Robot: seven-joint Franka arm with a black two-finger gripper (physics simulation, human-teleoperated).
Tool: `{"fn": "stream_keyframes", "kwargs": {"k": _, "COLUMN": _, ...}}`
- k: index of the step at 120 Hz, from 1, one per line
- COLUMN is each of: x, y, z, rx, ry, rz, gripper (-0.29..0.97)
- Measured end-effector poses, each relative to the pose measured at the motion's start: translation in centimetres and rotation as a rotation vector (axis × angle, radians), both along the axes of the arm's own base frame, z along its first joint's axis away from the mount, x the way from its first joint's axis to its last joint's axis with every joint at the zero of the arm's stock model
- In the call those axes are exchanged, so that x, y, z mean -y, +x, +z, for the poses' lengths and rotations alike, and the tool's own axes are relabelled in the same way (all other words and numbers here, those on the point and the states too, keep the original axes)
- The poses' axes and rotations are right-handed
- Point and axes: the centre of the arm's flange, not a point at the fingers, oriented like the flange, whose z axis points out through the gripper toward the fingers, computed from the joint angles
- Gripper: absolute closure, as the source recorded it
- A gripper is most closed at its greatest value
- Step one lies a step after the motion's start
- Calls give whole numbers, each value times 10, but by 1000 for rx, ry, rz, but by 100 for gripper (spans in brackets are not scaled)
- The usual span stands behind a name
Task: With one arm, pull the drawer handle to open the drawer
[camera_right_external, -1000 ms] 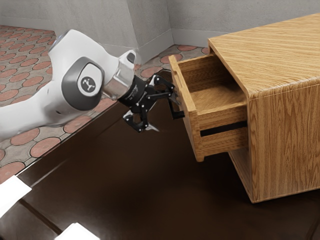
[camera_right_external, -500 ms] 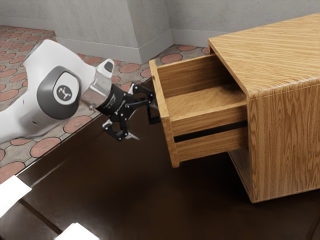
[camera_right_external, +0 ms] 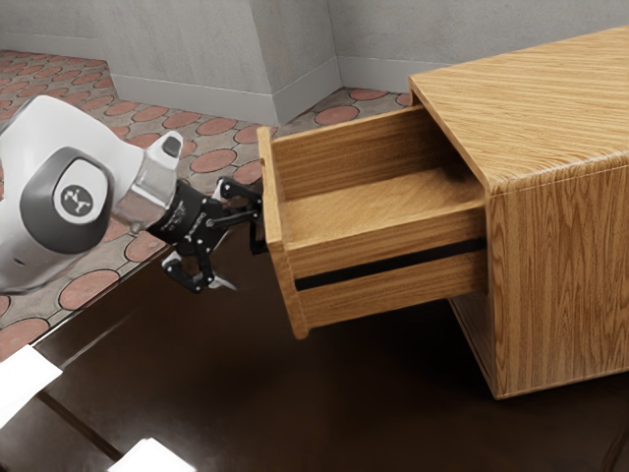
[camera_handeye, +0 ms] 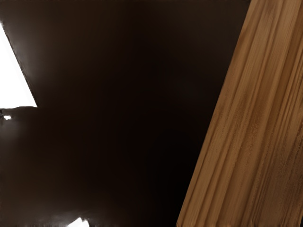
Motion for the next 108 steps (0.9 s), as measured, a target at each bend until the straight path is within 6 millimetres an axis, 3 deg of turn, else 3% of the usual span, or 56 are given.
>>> {"fn": "stream_keyframes", "kwargs": {"k": 59, "x": -11, "y": -15, "z": 4, "rx": 11, "ry": 11, "rz": 2, "gripper": 1}}
{"fn": "stream_keyframes", "kwargs": {"k": 75, "x": -23, "y": -36, "z": 41, "rx": 84, "ry": 24, "rz": 12, "gripper": 1}}
{"fn": "stream_keyframes", "kwargs": {"k": 85, "x": -28, "y": -50, "z": 89, "rx": 165, "ry": 74, "rz": 2, "gripper": 1}}
{"fn": "stream_keyframes", "kwargs": {"k": 91, "x": -1, "y": -46, "z": 158, "rx": 237, "ry": 228, "rz": -80, "gripper": 1}}
{"fn": "stream_keyframes", "kwargs": {"k": 97, "x": 62, "y": -14, "z": 206, "rx": 239, "ry": 405, "rz": -219, "gripper": 1}}
{"fn": "stream_keyframes", "kwargs": {"k": 102, "x": 112, "y": 15, "z": 222, "rx": 214, "ry": 531, "rz": -340, "gripper": 0}}
{"fn": "stream_keyframes", "kwargs": {"k": 108, "x": 145, "y": 27, "z": 216, "rx": 133, "ry": 622, "rz": -449, "gripper": 0}}
